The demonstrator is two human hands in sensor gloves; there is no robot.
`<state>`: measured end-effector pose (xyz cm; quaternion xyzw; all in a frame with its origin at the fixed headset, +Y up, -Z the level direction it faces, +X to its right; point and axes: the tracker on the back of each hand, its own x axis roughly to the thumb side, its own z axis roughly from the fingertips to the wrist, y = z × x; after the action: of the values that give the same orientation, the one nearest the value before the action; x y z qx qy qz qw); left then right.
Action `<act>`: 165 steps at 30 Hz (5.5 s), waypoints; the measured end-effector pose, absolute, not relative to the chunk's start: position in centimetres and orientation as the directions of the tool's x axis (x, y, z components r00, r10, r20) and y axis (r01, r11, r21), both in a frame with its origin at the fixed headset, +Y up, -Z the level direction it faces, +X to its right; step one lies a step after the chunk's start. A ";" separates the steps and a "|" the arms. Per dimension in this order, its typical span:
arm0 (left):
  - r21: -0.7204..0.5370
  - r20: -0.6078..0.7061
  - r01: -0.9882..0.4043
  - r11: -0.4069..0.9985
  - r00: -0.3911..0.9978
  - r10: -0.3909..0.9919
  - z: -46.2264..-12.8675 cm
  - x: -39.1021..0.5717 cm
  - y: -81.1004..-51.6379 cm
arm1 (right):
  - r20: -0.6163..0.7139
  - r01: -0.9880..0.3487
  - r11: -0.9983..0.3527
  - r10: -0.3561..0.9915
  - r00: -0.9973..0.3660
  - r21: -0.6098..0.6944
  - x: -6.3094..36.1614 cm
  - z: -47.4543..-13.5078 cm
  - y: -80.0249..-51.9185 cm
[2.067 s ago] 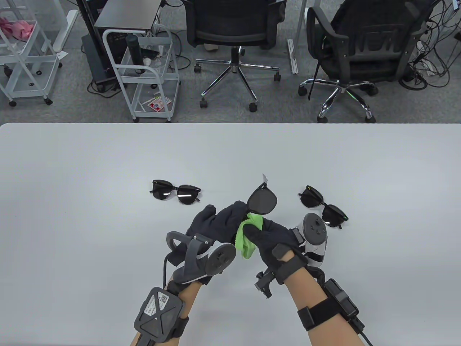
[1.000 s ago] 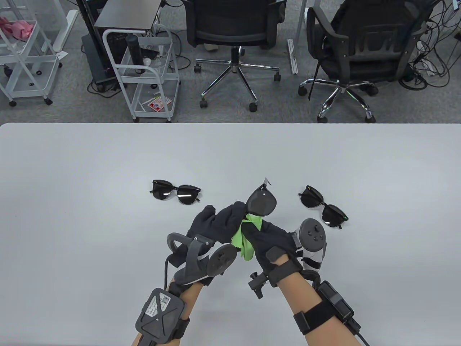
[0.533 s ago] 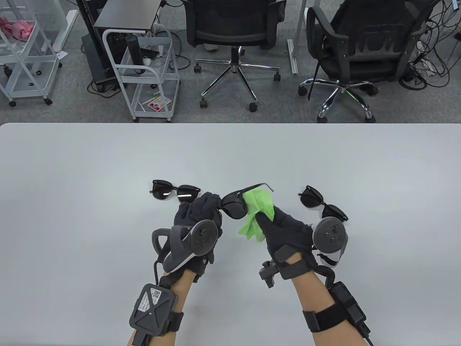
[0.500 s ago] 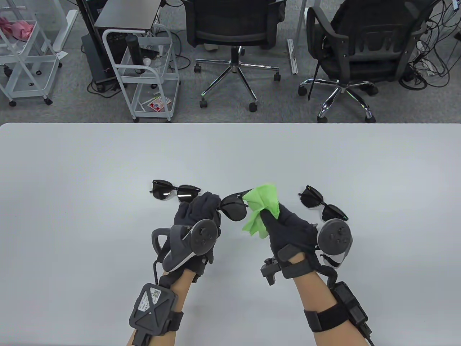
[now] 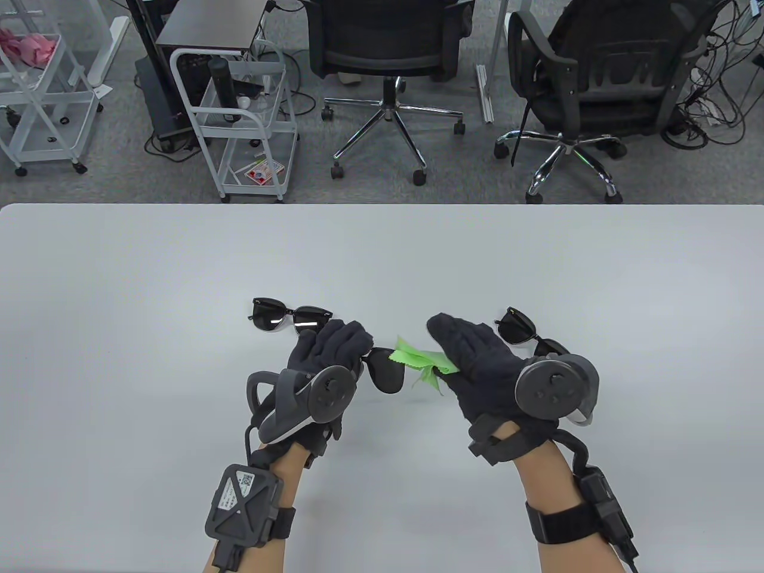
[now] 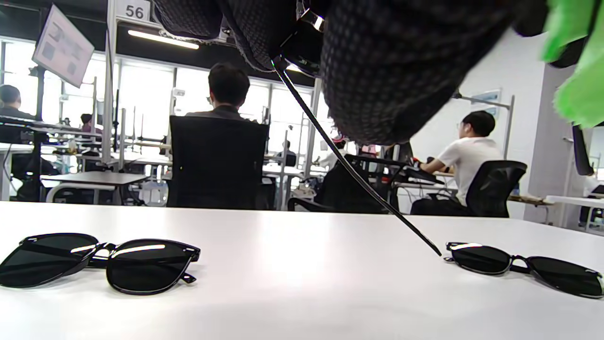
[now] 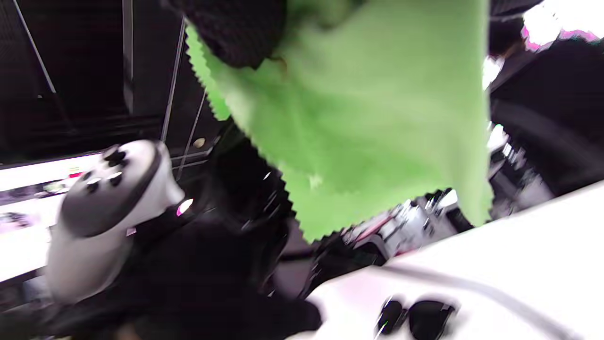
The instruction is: Dust sunglasses
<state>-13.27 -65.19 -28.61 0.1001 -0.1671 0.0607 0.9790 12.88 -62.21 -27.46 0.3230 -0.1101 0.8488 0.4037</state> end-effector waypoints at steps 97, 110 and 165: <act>-0.243 -0.063 -0.756 0.608 0.638 0.767 -30.0 -16.2 -67.6 | 0.650 -0.499 -0.811 0.205 -0.732 -0.306 9.7 -26.3 -63.7; -0.193 -0.137 -0.895 0.401 0.429 0.893 -30.4 -18.2 -68.2 | 0.753 -0.300 -0.953 0.227 -0.617 0.042 5.3 -26.2 -66.1; -0.363 -0.157 -0.843 0.397 0.476 0.865 -31.2 -17.2 -69.6 | 0.501 0.147 -0.959 -0.252 -0.828 -0.241 7.5 -28.3 -67.7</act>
<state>-17.21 -69.64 -31.20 -0.2002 -0.0283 0.5112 0.8353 7.46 -67.71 -28.26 0.2740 -0.0963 0.9511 -0.1049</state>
